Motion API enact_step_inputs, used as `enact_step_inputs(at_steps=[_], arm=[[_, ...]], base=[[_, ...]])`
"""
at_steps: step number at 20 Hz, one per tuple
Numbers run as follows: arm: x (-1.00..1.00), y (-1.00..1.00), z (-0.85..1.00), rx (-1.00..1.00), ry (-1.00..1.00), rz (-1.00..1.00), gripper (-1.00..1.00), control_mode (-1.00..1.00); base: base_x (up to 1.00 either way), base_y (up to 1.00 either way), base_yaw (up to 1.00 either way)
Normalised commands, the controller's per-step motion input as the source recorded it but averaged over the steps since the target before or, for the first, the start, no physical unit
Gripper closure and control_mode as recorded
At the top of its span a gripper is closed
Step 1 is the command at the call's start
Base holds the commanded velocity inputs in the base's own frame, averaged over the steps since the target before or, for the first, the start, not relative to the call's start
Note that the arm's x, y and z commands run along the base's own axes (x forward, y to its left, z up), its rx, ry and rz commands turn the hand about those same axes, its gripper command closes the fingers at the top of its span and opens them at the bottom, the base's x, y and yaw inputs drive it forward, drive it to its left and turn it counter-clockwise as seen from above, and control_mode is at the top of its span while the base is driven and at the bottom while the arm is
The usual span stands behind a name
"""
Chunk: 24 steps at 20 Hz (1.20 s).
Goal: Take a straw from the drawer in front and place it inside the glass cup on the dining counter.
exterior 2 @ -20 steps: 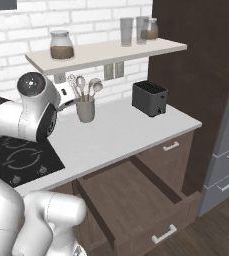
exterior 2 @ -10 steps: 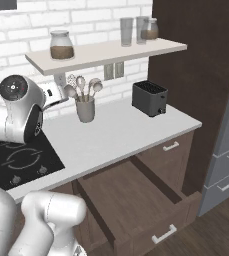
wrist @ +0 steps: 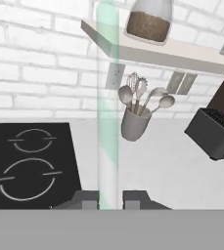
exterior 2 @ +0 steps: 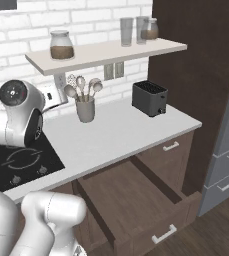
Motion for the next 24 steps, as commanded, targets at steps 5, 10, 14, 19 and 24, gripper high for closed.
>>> enact_step_inputs(at_steps=[5,10,14,19,24], arm=[[0.0,0.0,0.0,0.0,0.02,0.0,1.0,-1.0],[0.0,0.0,0.0,0.0,0.01,0.0,1.0,-1.0],[0.0,0.0,0.0,0.0,0.0,0.0,1.0,-1.0],[0.0,0.0,0.0,0.0,0.0,0.0,1.0,1.0],[0.0,0.0,0.0,0.0,0.0,0.0,1.0,1.0]], base=[[0.0,0.0,0.0],[0.0,0.0,0.0],[0.0,0.0,0.0],[-0.09,0.0,0.0],[-0.69,-0.09,0.0]])
